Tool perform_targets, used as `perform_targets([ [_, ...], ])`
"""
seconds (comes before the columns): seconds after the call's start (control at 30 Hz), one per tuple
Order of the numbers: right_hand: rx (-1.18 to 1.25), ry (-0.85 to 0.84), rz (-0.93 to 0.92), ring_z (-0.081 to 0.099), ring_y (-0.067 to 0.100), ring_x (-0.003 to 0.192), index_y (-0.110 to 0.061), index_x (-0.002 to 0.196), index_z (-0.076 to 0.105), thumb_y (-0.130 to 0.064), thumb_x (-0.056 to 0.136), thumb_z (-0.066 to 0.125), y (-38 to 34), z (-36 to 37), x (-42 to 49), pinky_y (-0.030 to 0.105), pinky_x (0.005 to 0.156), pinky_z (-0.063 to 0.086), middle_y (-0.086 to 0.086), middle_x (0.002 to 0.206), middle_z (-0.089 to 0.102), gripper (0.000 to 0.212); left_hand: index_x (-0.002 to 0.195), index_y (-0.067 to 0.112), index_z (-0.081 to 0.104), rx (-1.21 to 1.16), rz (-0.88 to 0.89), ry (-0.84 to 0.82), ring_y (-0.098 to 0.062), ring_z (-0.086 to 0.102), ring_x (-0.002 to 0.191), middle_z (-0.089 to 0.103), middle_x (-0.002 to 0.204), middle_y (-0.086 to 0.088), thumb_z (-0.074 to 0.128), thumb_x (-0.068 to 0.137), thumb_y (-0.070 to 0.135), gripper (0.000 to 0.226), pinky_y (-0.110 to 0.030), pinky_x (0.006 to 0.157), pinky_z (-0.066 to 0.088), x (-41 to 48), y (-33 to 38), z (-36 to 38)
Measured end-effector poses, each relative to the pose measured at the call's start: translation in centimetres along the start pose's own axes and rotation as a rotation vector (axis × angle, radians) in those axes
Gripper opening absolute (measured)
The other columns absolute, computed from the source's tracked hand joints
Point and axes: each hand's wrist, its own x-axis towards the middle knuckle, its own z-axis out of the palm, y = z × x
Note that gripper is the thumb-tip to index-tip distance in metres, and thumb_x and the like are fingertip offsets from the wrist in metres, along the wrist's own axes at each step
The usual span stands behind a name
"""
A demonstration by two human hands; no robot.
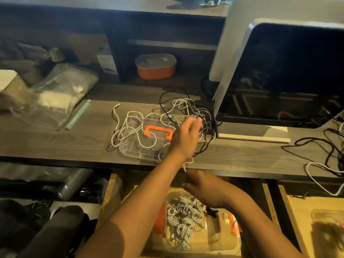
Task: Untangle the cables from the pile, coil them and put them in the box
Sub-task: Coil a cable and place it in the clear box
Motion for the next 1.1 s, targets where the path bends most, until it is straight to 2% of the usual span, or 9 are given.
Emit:
perform_targets([
  [0.1, -0.021, 0.109, -0.004, 0.055, 0.009, 0.077, -0.024, 0.091, 0.06, -0.026, 0.097, 0.049, 0.3, -1.8, -1.0, 0.027, 0.071, 0.045, -0.006, 0.086, 0.059, 0.013, 0.111, 0.02, 0.051, 0.644, 0.146, -0.109, -0.019, 0.054, 0.087, 0.058, 0.095, 0.003, 0.042, 0.096, 0.044, 0.03, -0.029, 0.071, 0.036, -0.4, -1.5, -0.1],
  [0.2, -0.013, 0.274, 0.016, 0.057, 0.002, 0.069, -0.035, 0.083, 0.06, -0.029, 0.094, 0.053, 1.3, -3.8, -1.9, 0.022, 0.066, 0.045, -0.01, 0.076, 0.062, 0.015, 0.118, 0.023, 0.051, 0.693, 0.153, -0.254, -0.02, 0.047, 0.112, 0.051, 0.118, -0.001, 0.032, 0.089, 0.065, 0.054, -0.032, 0.086, 0.033, -0.9, -3.1, -0.8],
  [0.4, 0.189, 0.52, 0.072, 0.061, 0.002, 0.075, -0.033, 0.081, 0.065, -0.023, 0.084, 0.066, 1.7, -5.8, -2.6, 0.015, 0.061, 0.047, -0.014, 0.076, 0.064, 0.011, 0.119, 0.032, 0.056, 0.726, 0.172, -0.406, -0.011, 0.052, 0.089, 0.061, 0.103, 0.004, 0.057, 0.085, 0.051, 0.038, -0.03, 0.073, 0.04, -2.6, -3.9, -1.3],
  [0.53, 0.319, 0.516, 0.118, 0.062, 0.012, 0.068, -0.025, 0.084, 0.068, -0.019, 0.083, 0.066, 2.7, -6.4, -2.5, 0.02, 0.055, 0.051, -0.003, 0.078, 0.066, 0.006, 0.124, 0.037, 0.057, 0.31, -0.04, -0.537, -0.015, 0.059, 0.072, 0.061, 0.077, 0.004, 0.046, 0.098, 0.026, 0.03, -0.035, 0.076, 0.05, -2.6, -4.5, -1.8],
  [0.63, 0.482, 0.587, 0.168, 0.056, 0.002, 0.057, -0.016, 0.099, 0.069, -0.016, 0.09, 0.058, 2.9, -4.8, -1.5, 0.016, 0.051, 0.045, -0.005, 0.071, 0.061, 0.015, 0.139, 0.015, 0.042, -0.311, -0.187, -0.511, -0.01, 0.053, 0.114, 0.057, 0.119, 0.002, 0.039, 0.1, 0.012, 0.038, -0.026, 0.104, 0.042, -3.2, -3.4, -1.7],
  [0.73, 0.317, 0.591, 0.171, 0.056, -0.002, 0.068, -0.021, 0.106, 0.065, -0.018, 0.095, 0.052, 1.9, -1.6, 0.0, 0.014, 0.059, 0.042, -0.012, 0.079, 0.059, 0.018, 0.142, 0.022, 0.035, -0.711, -0.213, -0.317, -0.006, 0.041, 0.128, 0.049, 0.137, 0.008, 0.04, 0.1, 0.018, 0.042, -0.024, 0.105, 0.03, -3.3, -1.8, -1.1],
  [0.83, 0.095, 0.398, 0.107, 0.059, 0.007, 0.076, -0.028, 0.105, 0.058, -0.023, 0.098, 0.046, -0.1, 1.6, 0.9, 0.025, 0.067, 0.049, -0.01, 0.086, 0.062, 0.015, 0.121, 0.035, 0.05, -0.882, -0.265, 0.048, -0.011, 0.062, 0.101, 0.069, 0.097, 0.003, 0.035, 0.102, 0.021, 0.028, -0.031, 0.096, 0.041, -2.3, -1.2, -0.8],
  [0.93, -0.108, 0.398, 0.029, 0.06, 0.014, 0.082, -0.027, 0.105, 0.057, -0.029, 0.097, 0.046, -1.3, 2.5, 0.8, 0.03, 0.068, 0.046, -0.007, 0.089, 0.062, 0.014, 0.102, 0.03, 0.058, -0.369, -0.08, 0.28, -0.01, 0.054, 0.068, 0.057, 0.076, 0.006, 0.038, 0.102, 0.022, 0.021, -0.025, 0.062, 0.045, -1.3, -1.5, -1.5],
  [1.1, -0.132, 0.44, 0.016, 0.057, 0.005, 0.071, -0.029, 0.085, 0.062, -0.026, 0.094, 0.052, -1.1, 0.0, 0.0, 0.033, 0.068, 0.052, -0.01, 0.076, 0.062, 0.014, 0.116, 0.024, 0.058, 0.645, 0.128, 0.126, -0.022, 0.056, 0.096, 0.057, 0.109, -0.001, 0.038, 0.099, 0.038, 0.03, -0.03, 0.072, 0.041, -0.6, -4.0, -2.6],
])
